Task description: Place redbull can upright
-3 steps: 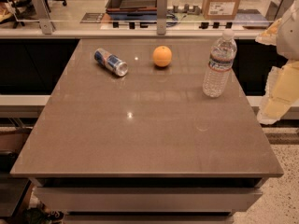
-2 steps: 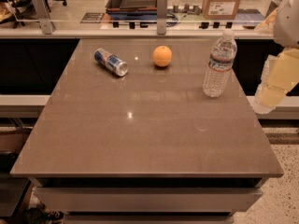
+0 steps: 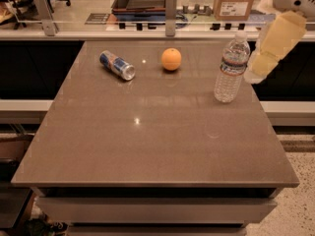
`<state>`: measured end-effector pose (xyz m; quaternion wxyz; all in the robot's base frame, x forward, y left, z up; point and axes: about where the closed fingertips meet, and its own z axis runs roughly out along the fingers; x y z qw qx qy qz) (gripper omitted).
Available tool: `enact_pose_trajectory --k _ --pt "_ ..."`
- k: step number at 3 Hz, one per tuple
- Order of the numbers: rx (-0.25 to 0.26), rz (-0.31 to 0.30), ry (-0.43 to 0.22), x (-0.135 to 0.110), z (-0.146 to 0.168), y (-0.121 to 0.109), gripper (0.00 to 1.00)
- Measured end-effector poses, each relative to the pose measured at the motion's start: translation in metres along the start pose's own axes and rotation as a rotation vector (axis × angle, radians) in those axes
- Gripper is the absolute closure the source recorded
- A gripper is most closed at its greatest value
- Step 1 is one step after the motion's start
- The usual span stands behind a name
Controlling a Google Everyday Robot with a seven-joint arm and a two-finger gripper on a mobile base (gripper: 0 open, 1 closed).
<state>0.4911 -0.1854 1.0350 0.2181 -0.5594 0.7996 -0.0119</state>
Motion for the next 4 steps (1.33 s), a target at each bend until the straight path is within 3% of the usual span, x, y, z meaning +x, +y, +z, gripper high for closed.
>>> enact_pose_trajectory --k 2,3,4 --pt "0.08 0.194 -0.167 -0.059 -0.013 -0.018 0.0" --pt "0.111 0.287 -0.272 -0.076 -0.006 -0.013 0.0" --pt "0.112 0.336 -0.367 -0.079 0.018 0.0 0.0"
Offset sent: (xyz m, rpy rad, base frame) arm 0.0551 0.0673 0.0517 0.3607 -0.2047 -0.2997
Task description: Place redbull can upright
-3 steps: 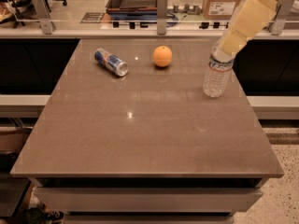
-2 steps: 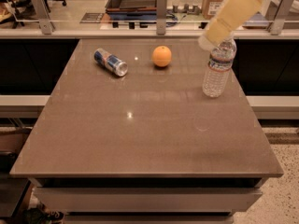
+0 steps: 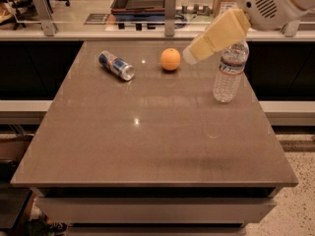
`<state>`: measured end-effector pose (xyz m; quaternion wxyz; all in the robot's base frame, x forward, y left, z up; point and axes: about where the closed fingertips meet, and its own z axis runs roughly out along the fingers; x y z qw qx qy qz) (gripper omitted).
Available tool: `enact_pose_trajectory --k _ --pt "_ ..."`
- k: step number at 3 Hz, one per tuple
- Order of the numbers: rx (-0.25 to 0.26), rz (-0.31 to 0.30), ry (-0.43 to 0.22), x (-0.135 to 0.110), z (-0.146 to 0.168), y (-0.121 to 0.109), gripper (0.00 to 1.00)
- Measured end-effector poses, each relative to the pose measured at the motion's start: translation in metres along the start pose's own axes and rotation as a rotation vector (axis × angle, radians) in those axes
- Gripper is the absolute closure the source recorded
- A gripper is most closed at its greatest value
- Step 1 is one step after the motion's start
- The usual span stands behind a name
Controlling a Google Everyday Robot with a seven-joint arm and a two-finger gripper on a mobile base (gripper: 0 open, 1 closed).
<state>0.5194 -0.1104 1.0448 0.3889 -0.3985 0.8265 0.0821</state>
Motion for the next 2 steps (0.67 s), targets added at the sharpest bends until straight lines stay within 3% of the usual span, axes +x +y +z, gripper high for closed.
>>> enact_pose_trajectory --k 1,2 --pt "0.039 0.013 -0.048 -0.0049 0.0007 -0.0082 0.0" --pt "0.039 0.011 -0.049 -0.0063 0.0001 -0.008 0.0"
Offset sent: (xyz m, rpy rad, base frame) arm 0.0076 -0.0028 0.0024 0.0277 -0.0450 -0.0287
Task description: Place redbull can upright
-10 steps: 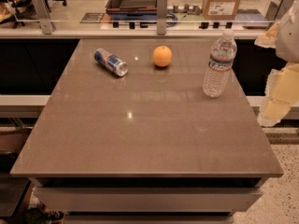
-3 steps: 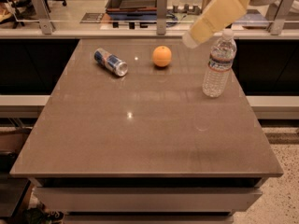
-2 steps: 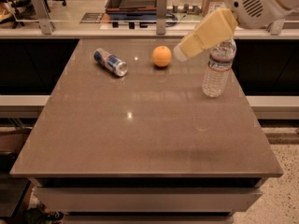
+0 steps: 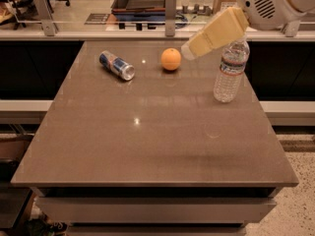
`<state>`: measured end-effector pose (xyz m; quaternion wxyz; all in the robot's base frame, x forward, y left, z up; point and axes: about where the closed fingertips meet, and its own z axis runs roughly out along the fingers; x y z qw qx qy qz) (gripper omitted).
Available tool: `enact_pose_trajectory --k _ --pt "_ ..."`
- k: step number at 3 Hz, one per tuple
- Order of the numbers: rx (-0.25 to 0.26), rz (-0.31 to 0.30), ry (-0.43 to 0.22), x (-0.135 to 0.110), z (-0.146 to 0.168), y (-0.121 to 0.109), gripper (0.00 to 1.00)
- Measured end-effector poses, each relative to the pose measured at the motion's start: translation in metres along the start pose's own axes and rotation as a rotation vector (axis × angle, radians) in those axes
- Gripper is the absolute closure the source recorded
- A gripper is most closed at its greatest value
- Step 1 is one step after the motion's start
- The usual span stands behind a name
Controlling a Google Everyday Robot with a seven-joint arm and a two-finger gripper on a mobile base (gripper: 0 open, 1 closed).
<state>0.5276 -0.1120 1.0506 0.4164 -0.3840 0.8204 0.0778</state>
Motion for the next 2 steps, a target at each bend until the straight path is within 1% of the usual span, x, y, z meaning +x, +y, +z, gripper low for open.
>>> enact_pose_trajectory --k 1,2 --pt "0.01 0.0 0.017 -0.009 -0.004 -0.002 0.0" --pt "0.002 -0.014 0.03 -0.034 0.007 -0.002 0.0"
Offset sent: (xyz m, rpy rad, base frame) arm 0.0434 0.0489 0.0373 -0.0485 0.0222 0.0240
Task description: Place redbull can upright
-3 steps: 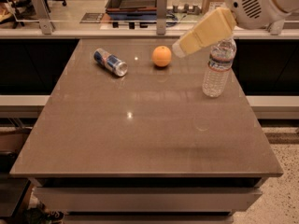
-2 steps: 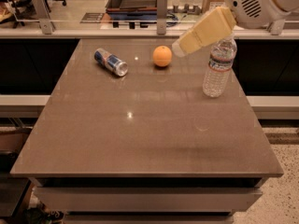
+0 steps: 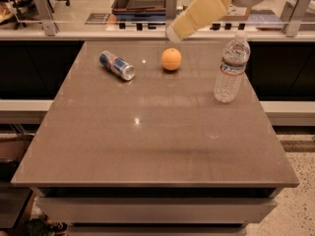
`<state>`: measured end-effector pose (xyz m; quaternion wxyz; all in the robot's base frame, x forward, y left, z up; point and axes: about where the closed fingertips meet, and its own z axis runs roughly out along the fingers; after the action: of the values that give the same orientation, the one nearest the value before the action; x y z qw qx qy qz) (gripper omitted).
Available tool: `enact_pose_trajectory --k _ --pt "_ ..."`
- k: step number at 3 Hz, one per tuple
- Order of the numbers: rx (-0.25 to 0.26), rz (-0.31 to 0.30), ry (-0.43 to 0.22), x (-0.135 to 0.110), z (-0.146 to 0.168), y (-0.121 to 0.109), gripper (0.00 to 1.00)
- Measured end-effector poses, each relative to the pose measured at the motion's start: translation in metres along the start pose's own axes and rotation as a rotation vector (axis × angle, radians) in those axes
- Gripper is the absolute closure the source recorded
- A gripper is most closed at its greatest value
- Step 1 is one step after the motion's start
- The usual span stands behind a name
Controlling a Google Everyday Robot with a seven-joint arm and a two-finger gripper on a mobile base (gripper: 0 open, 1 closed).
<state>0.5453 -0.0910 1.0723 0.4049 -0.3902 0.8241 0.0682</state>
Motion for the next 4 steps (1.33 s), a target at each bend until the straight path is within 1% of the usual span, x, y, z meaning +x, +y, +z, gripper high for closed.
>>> enact_pose_trajectory --k 1,2,3,4 --pt "-0.02 -0.009 -0.016 -0.029 0.016 0.006 0.0" --pt "-0.045 -0.002 -0.04 -0.053 0.038 0.013 0.0" --pt "-0.051 0.014 -0.059 -0.071 0.062 0.013 0.0" --pt "-0.029 0.021 -0.037 -0.089 0.088 0.017 0.0"
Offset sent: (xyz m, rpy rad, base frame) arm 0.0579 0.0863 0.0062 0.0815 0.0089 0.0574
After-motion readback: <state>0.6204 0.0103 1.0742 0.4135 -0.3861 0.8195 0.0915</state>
